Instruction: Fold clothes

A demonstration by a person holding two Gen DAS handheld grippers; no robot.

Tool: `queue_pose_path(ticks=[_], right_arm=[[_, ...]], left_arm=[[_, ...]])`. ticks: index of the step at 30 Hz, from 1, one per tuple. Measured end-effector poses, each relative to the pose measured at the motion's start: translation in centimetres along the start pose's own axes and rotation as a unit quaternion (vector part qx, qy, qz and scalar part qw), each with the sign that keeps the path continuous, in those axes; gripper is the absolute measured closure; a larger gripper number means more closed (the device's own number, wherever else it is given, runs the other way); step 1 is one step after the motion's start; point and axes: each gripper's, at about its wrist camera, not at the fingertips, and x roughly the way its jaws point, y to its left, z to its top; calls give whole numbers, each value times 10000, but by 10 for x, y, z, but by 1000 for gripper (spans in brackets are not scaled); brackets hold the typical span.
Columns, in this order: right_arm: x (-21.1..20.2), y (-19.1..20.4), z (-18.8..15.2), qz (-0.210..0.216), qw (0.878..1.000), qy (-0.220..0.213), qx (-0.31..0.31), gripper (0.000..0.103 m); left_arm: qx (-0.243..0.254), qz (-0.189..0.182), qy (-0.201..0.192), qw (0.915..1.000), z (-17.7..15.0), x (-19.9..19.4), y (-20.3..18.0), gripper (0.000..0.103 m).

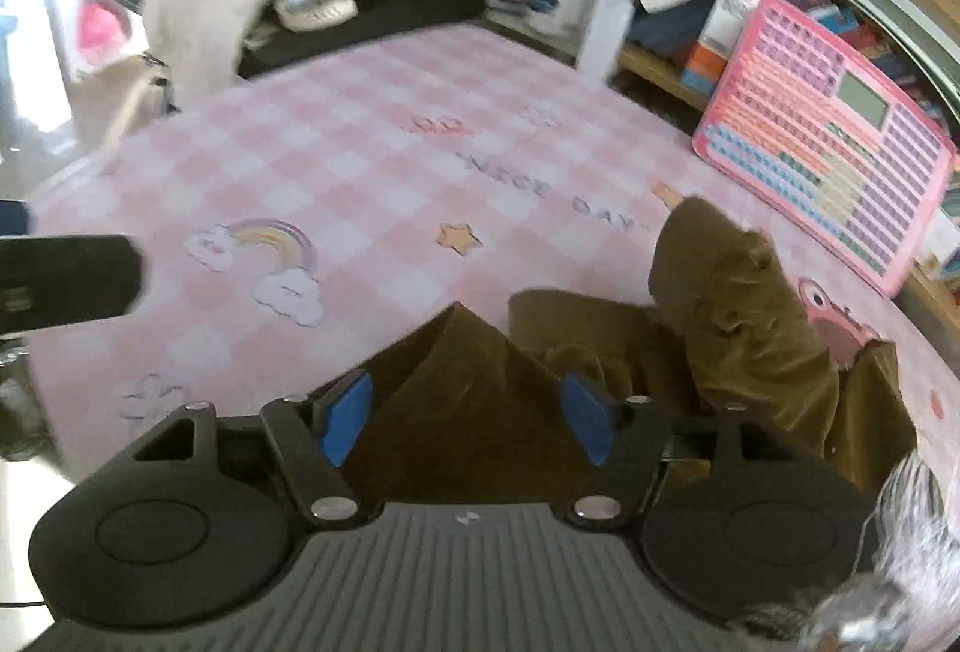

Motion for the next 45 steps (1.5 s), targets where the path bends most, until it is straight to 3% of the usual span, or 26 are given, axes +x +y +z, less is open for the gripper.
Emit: queue_pose_path(ticks=[1, 2, 5, 7, 11, 13, 15, 19, 21, 22, 23, 25, 27, 30, 32, 33, 37, 38, 41, 45], right_arm=[[3, -2, -3, 23, 10000, 40, 10, 79], [3, -7, -6, 72, 9999, 73, 48, 86], [-21, -41, -17, 188, 9979, -113, 613, 89], [-53, -72, -28, 58, 9945, -383, 977, 90], [-114, -150, -68, -971, 9784, -644, 1708, 90], [-131, -189, -96, -1661, 9602, -505, 2188, 90], [-142, -225, -128, -2417, 9345, -238, 2602, 90], [-156, -269, -182, -3171, 8838, 304, 3425, 87], [-160, -277, -199, -3340, 8667, 429, 3681, 77], [-160, -276, -202, -3439, 8614, 449, 3711, 62], [-161, -274, -204, -3486, 8594, 431, 3715, 54], [-166, -269, -205, -3347, 8664, 265, 3696, 49], [-167, -266, -202, -3099, 8731, 87, 3762, 49], [-163, -266, -196, -2361, 8799, -130, 4121, 46], [-160, -265, -195, -1778, 8771, -194, 4457, 45], [-158, -264, -194, -1571, 8743, -213, 4588, 45], [-143, -259, -186, -1163, 8711, -193, 4768, 45], [-139, -259, -182, -1058, 8726, -188, 4765, 45], [-126, -255, -170, -818, 8810, -180, 4656, 44], [-106, -249, -157, -681, 8907, -43, 4495, 44]], left_arm=[[33, -62, 29, 10000, 1, 3, 0, 4], [73, -125, 52, 9999, 1, 6, -1, 4], [186, -363, 110, 9991, 5, 17, -7, 4], [284, -571, 168, 9978, 10, 27, -15, 4], [496, -1056, 357, 9925, 16, 52, -38, 4], [613, -1169, 498, 9900, 17, 66, -53, 4], [679, -1290, 676, 9870, 17, 80, -68, 5], [664, -1506, 1022, 9811, 16, 101, -93, 5], [687, -1502, 1112, 9800, 14, 108, -102, 8], [711, -1468, 1163, 9797, 14, 111, -107, 10], [718, -1409, 1225, 9798, 13, 116, -111, 14], [658, -1283, 1363, 9801, 13, 125, -115, 20], [574, -1164, 1506, 9800, 12, 133, -117, 35], [382, -1000, 1732, 9791, 11, 144, -117, 54], [305, -963, 1717, 9800, 12, 145, -118, 59], [263, -952, 1724, 9801, 12, 145, -119, 68], [-305, -1133, 1757, 9774, 16, 153, -113, 88], [-509, -1230, 1685, 9767, 20, 152, -111, 91], [-956, -1566, 994, 9780, 42, 128, -106, 94], [-1119, -1439, 80, 9832, 75, 90, -78, 94]])
